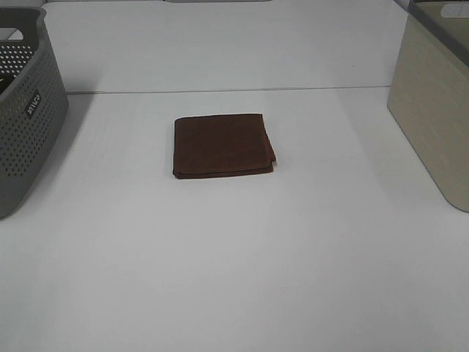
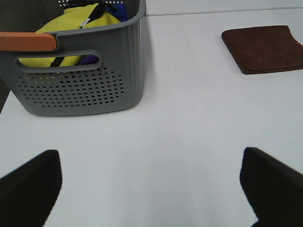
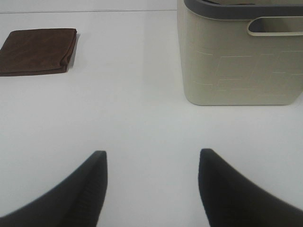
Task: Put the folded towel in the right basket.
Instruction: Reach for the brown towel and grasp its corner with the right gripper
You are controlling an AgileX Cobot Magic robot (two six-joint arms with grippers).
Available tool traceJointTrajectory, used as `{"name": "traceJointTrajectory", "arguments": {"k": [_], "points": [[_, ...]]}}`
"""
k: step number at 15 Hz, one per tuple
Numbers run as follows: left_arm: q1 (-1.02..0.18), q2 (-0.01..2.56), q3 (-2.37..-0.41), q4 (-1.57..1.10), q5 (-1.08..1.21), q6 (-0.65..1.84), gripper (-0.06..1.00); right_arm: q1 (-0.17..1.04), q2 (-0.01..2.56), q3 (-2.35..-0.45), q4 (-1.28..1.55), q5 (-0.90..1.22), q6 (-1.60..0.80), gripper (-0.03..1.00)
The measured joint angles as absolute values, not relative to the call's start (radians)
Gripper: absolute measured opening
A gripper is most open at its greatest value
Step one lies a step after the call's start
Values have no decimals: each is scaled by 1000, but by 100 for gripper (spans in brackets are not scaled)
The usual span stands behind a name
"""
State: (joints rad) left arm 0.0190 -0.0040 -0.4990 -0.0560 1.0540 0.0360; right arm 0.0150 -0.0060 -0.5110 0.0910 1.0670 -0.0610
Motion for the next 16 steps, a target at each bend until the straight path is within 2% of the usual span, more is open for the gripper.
{"name": "traceJointTrajectory", "arguments": {"k": [16], "points": [[19,-4,-499,-56,1054,36,97,15,-6,-511,91,1067,-61,55]]}}
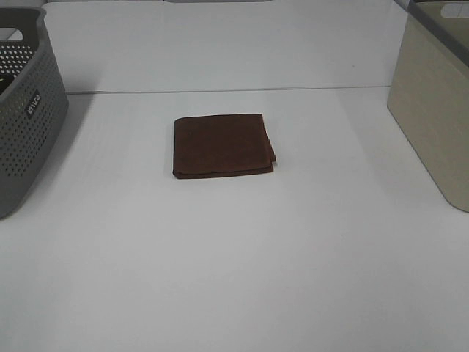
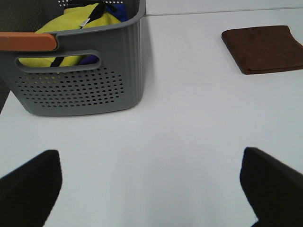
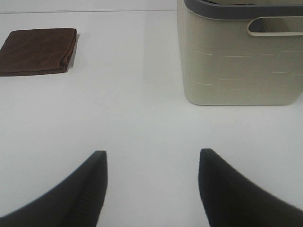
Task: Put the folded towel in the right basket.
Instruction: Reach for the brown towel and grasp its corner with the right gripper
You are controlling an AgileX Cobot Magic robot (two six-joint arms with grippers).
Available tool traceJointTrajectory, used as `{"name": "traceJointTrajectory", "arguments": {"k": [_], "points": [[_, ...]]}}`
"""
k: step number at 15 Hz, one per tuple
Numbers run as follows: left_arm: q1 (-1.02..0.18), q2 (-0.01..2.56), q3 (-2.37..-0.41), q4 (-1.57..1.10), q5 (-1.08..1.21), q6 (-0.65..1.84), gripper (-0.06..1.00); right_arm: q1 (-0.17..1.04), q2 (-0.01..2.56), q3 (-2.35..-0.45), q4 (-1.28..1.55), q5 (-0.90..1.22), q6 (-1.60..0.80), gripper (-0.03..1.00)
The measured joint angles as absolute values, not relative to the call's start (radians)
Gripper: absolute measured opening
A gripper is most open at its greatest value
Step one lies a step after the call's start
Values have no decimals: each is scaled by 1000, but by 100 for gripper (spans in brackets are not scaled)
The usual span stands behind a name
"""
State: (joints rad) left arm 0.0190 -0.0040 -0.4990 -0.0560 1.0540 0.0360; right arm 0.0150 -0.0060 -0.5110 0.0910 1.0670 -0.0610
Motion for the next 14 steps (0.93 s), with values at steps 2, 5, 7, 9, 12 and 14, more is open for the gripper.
{"name": "traceJointTrajectory", "arguments": {"k": [2,5,7,9,12,14], "points": [[19,-4,-499,-56,1054,36,97,15,-6,-511,91,1067,-61,55],[19,-4,-499,-56,1054,36,97,15,-6,-511,91,1067,-61,55],[19,-4,-499,-56,1054,36,97,15,-6,-511,91,1067,-61,55],[19,-4,-499,-56,1054,36,97,15,-6,-511,91,1067,-61,55],[19,-4,-499,-56,1054,36,97,15,-6,-511,91,1067,-61,55],[19,-4,-499,-56,1054,36,97,15,-6,-511,91,1067,-61,55]]}}
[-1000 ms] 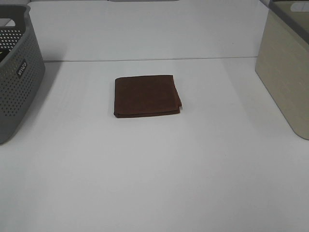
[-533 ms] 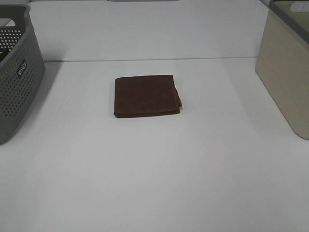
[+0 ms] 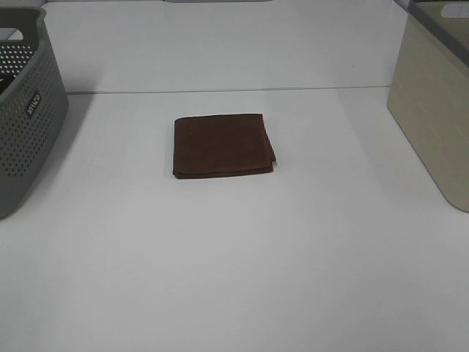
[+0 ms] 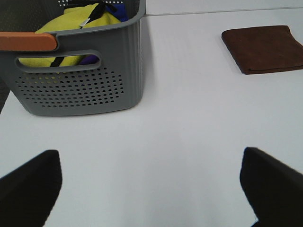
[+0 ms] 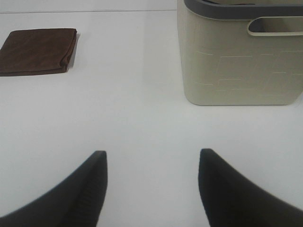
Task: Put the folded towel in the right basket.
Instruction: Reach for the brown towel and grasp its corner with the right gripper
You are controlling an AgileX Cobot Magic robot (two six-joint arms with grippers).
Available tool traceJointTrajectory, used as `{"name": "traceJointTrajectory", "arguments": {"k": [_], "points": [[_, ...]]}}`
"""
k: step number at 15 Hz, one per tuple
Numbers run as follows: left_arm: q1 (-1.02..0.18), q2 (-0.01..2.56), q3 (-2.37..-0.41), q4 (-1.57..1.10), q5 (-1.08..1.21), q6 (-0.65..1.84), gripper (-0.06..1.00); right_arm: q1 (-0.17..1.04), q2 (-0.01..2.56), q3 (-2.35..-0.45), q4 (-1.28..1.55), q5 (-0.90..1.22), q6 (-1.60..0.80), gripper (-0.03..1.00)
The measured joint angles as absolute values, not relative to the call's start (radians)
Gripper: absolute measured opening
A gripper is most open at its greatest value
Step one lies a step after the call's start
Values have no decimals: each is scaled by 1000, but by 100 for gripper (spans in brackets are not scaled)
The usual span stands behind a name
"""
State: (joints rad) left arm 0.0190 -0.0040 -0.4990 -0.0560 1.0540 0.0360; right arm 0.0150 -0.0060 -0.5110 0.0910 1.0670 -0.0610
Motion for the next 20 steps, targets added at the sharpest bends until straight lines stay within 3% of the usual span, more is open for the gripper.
{"name": "traceJointTrajectory", "arguments": {"k": [20], "points": [[19,-4,-499,-56,1054,36,97,15,-6,-511,91,1067,-61,55]]}}
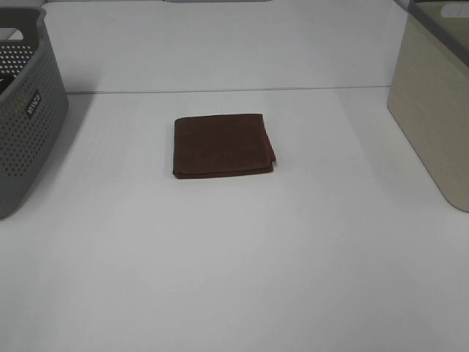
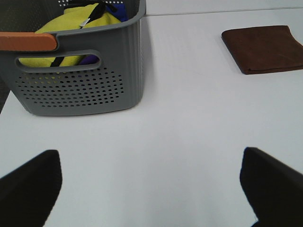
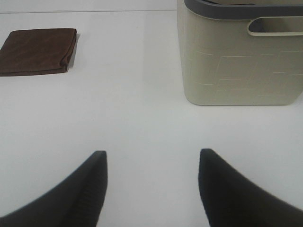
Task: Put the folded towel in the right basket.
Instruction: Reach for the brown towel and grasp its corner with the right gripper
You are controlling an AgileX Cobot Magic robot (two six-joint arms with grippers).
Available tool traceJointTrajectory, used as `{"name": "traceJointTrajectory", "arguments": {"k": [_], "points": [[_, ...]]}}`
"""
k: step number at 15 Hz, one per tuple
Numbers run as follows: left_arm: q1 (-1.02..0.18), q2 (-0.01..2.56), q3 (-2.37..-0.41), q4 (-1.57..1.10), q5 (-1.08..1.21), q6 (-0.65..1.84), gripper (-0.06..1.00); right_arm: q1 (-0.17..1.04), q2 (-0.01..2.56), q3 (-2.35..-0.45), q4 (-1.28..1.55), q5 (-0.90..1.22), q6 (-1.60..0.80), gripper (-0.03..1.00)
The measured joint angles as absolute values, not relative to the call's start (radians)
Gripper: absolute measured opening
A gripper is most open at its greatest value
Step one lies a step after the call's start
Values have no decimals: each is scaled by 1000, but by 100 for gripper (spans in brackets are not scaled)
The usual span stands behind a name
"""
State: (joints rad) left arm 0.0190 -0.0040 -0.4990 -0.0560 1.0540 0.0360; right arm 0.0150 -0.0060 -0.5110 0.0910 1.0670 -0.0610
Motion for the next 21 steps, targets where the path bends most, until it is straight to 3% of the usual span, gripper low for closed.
{"name": "traceJointTrajectory", "arguments": {"k": [5,10,14,15,21], "points": [[19,-4,-499,-56,1054,36,97,15,37,-525,107,1026,-53,55],[19,-4,-499,-56,1054,36,97,15,422,-661,228,817,-63,55],[19,-4,-499,-56,1054,36,97,15,885,-925,312,795,-161,56],[19,-4,-499,-56,1054,36,97,15,1113,-1084,368,807,-223,57],[19,-4,-499,-56,1054,36,97,59,1674,-1513,441,886,-283,63]]}}
